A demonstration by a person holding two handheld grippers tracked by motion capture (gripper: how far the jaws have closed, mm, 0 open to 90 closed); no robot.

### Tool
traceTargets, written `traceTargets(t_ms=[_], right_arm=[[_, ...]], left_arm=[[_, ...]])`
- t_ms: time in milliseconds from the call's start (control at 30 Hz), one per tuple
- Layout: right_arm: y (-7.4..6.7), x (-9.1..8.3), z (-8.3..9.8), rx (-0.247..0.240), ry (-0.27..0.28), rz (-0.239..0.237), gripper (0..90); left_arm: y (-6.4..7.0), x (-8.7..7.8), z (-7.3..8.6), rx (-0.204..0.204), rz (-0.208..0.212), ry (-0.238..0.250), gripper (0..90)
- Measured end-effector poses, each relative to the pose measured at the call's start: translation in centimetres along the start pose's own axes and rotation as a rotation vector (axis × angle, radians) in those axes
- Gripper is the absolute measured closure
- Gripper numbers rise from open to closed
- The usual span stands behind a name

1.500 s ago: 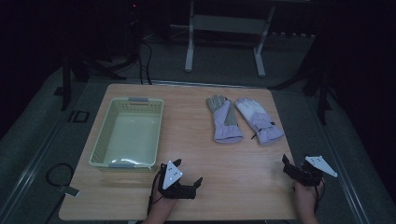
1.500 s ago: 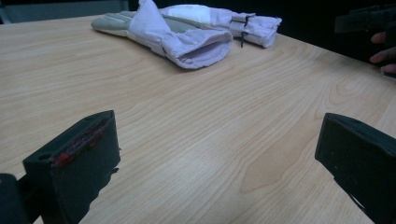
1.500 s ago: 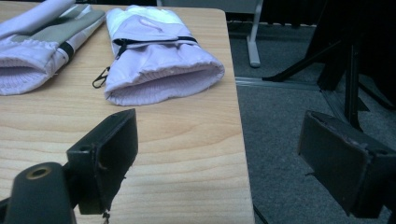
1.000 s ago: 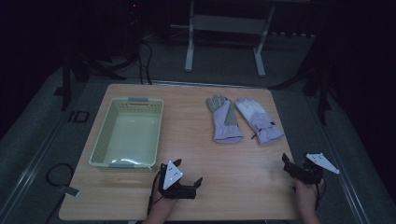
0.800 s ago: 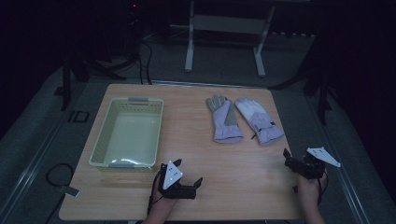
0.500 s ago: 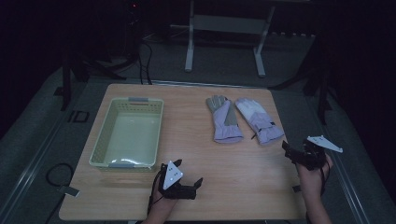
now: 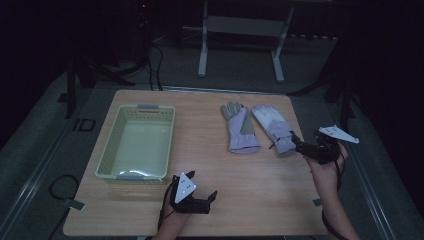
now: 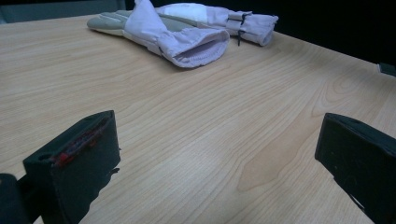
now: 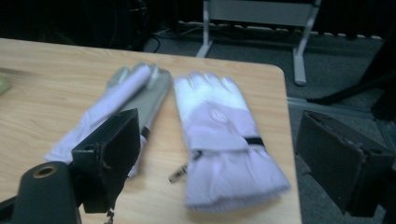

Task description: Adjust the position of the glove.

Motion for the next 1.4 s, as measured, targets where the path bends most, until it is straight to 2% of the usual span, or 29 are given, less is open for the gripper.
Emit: traceTargets(t_ms=[367,567,700,800,867,933,1067,1200,1400], right_arm=[[-2.7,2.3,-4.2,-0.048,0.006,-0.059,20.3],[-4.0,3.9,-5.6,-0.088,0.001,-0.088,28.1],[-5.2,5.4,-6.2,-0.113,-0.011,-0.133,31.9],[-6.0,6.7,-6.0,-0.135,-0.039,-0.153,37.0],[-6.4,7.8,-5.7,-0.161,-0.070,-0.148,41.3],[-6.8,8.8,-5.4,-0.169,-0.090,-0.149,42.8],[-8.1,10.7,-4.8,-0.180,-0.126,-0.193,43.9],[-8.8,12.8,-3.4,-0.193,-0.196,-0.206,51.2],[-9.6,15.6,-1.3,-0.191,-0.263,-0.220,48.8]], left_arm=[[0.1,0.0,0.0,0.000,0.010,-0.002,0.0],[0.2,0.0,0.0,0.001,0.012,-0.001,0.0],[0.2,0.0,0.0,0.003,0.013,-0.002,0.0],[0.2,0.0,0.0,0.004,0.014,-0.003,0.0],[0.2,0.0,0.0,0.003,0.016,-0.004,0.0],[0.2,0.0,0.0,0.003,0.017,-0.004,0.0],[0.2,0.0,0.1,0.004,0.020,-0.005,0.0],[0.2,0.0,0.1,0.006,0.020,-0.005,0.0],[0.3,0.0,0.1,0.008,0.021,-0.004,0.0]])
Point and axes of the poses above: each handheld gripper's, and its own axes: x roughly forward along the jaws, z roughly out of its underside, y roughly to its right, the point moved 10 cm from there along x, roughly forward along the jaws, and after that the axes turned 9 degrees about -x, right-handed, at the moved point
